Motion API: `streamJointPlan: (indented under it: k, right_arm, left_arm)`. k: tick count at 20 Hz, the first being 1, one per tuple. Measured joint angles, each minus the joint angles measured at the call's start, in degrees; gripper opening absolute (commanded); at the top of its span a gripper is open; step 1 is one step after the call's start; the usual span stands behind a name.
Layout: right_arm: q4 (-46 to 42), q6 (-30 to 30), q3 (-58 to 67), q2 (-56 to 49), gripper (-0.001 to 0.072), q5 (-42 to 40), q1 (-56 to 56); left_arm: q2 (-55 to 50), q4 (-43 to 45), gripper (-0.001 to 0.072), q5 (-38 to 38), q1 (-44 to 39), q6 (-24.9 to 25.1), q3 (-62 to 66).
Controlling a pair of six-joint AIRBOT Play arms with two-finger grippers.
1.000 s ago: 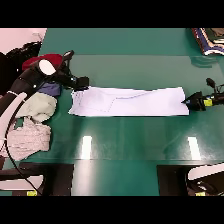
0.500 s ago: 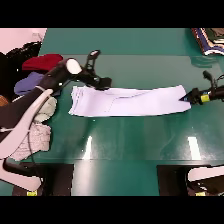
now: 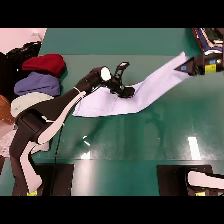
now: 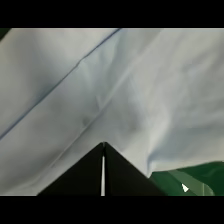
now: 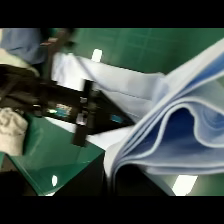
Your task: Fold the shirts.
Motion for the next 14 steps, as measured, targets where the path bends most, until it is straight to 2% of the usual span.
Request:
streamJointPlan:
  k: [9, 14]
  right_arm:
    - [-0.3, 2.8, 7.2, 0.6, 0.0015, -4.7, 14.4]
    - [-4.1, 2.7, 7.6, 0.6, 0.0015, -7.5, 19.6]
  left_arm:
    - [-1.9, -1.2, 0.0023, -0.3, -0.7, 1.5, 1.0]
    - [2.3, 1.1, 0.0023, -2.1, 3.3, 2.3, 1.1]
